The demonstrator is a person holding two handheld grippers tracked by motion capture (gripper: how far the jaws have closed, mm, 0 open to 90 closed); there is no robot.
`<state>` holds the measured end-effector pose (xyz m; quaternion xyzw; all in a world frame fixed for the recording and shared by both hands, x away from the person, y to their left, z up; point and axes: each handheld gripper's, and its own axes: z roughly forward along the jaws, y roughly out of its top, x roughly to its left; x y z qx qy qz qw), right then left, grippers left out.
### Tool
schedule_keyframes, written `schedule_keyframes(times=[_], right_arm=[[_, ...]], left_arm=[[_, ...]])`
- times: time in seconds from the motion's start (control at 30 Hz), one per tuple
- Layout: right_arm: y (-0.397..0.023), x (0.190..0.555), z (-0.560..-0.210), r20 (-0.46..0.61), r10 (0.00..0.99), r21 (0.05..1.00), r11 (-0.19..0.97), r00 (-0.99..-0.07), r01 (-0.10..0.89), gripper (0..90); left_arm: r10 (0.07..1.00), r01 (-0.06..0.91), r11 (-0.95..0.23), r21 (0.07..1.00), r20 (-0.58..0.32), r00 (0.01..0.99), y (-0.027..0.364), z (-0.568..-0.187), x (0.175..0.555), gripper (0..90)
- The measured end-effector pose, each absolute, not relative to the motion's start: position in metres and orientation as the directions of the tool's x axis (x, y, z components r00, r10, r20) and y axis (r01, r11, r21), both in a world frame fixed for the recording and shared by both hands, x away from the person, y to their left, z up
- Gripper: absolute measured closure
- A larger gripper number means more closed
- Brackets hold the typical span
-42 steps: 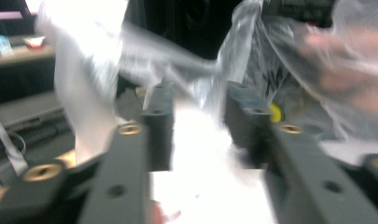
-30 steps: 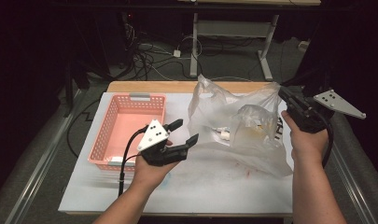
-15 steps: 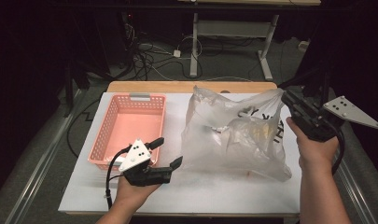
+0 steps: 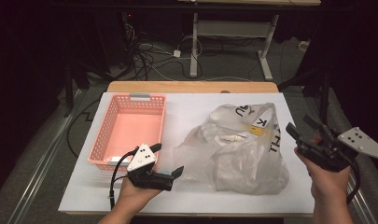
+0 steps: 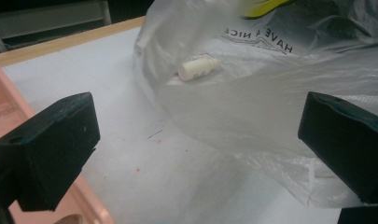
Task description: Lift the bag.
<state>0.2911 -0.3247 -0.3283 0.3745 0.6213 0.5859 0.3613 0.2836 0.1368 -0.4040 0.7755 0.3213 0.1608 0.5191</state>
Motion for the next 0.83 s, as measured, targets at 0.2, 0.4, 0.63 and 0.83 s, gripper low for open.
schedule_keyframes(times=[0.2, 0.4, 0.63, 0.83], right_arm=[[-0.323, 0.29, -0.355, 0.008, 0.891, 0.991, 0.052, -0.454, 0.119, 23.5], [-0.318, 0.299, -0.384, 0.012, 0.893, 0.977, 0.086, -0.449, 0.195, 9.2], [-0.315, 0.307, -0.41, 0.019, 0.9, 0.961, 0.103, -0.436, 0.256, 0.2], [-0.319, 0.308, -0.416, 0.023, 0.904, 0.96, 0.099, -0.427, 0.261, 0.2]], left_arm=[[0.684, 0.337, -0.262, 0.904, -0.073, 0.726, 0.15, -0.405, 0.283, 0.0], [0.69, 0.328, -0.246, 0.912, -0.073, 0.721, 0.162, -0.408, 0.279, 0.0], [0.708, 0.33, -0.255, 0.909, -0.057, 0.704, 0.171, -0.411, 0.281, 0.0], [0.717, 0.351, -0.26, 0.899, -0.063, 0.695, 0.172, -0.415, 0.287, 0.0]])
